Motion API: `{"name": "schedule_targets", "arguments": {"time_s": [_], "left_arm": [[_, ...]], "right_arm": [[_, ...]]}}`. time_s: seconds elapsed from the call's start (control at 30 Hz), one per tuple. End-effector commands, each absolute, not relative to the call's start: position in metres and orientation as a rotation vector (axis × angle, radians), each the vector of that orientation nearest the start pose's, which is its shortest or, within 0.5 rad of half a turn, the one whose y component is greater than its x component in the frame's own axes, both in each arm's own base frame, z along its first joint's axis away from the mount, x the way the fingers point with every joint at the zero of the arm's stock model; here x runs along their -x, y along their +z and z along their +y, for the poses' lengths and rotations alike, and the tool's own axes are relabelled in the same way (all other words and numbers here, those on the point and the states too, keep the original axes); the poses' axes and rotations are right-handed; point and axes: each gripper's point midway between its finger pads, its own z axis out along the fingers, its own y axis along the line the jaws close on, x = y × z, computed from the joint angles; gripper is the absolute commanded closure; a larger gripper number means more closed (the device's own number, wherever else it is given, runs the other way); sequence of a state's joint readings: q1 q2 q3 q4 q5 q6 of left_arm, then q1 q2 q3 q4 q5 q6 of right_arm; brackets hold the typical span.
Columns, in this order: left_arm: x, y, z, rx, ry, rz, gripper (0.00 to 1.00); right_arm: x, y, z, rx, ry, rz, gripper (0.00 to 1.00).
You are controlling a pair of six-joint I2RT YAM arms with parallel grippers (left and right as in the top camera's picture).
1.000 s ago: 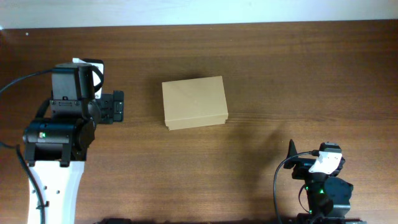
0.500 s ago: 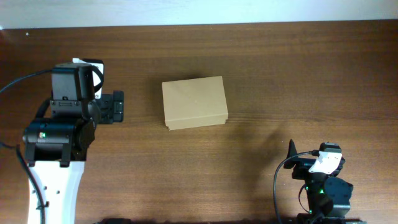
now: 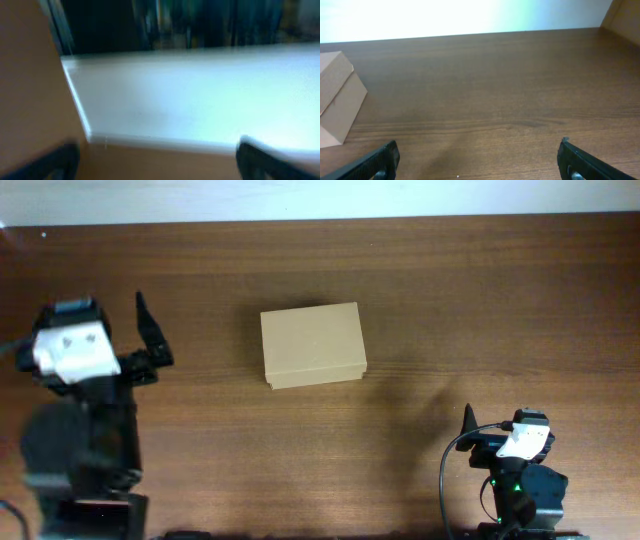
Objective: Pack container
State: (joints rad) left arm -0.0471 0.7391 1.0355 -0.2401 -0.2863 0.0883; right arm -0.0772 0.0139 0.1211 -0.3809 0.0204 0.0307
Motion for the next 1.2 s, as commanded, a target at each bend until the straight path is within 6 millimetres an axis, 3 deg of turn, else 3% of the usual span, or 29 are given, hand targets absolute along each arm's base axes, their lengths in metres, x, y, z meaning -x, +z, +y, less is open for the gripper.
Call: {"name": "schedule_targets", "arguments": {"time_s": [0.0,0.17,0.4,0.73,0.93,1.17], "left_arm": [[-0.288,0.371,0.037,0.130,0.263,1.502,0.00],[-0.267,0.306,0.038,0.145,0.251,1.403,0.00],[-0.250,0.235,0.040,0.148,0.251,1.390,0.00],[-0.241,0.203,0.051,0.169,0.297,1.462,0.00],[-0.239,0.166,0.050,0.149,0.312,1.614,0.00],[-0.239,0.163,0.050,0.147,0.314,1.625,0.00]], "right_arm": [[-0.229,0.135,-0.022,-0.124,-0.042,1.839,0.01],[-0.229,0.135,-0.022,-0.124,-0.042,1.839,0.01],[-0.229,0.135,-0.022,-0.124,-0.042,1.839,0.01],[-0.229,0.135,-0.022,-0.124,-0.042,1.839,0.01],[-0.229,0.135,-0.022,-0.124,-0.042,1.839,0.01],[-0.229,0.135,-0.022,-0.124,-0.042,1.839,0.01]]}}
